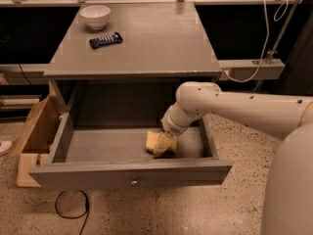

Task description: Pick sponge from top drawer and place on counter

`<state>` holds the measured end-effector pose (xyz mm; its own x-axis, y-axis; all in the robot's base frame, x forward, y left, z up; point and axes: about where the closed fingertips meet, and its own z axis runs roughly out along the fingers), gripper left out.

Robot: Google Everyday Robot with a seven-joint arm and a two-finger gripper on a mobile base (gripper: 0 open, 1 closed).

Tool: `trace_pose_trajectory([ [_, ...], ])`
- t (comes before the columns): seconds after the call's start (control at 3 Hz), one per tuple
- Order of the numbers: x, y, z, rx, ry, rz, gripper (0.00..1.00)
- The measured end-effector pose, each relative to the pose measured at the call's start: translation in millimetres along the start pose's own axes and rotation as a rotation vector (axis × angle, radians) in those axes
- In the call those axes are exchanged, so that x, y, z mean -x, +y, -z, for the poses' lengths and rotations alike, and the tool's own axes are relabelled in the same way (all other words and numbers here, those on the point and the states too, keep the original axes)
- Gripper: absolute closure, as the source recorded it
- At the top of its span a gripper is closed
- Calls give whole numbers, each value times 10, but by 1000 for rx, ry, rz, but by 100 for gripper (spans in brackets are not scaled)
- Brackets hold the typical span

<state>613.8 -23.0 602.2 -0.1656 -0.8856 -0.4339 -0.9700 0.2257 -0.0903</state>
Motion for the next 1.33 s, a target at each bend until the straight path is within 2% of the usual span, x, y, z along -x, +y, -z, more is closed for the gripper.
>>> trace_pose_trajectory([
  [0.33,-76,31,-126,21,22,-6,42],
  [1.0,-47,26,-65,21,22,-6,89],
  [1.33,172,80,439,-62,-93,33,100],
])
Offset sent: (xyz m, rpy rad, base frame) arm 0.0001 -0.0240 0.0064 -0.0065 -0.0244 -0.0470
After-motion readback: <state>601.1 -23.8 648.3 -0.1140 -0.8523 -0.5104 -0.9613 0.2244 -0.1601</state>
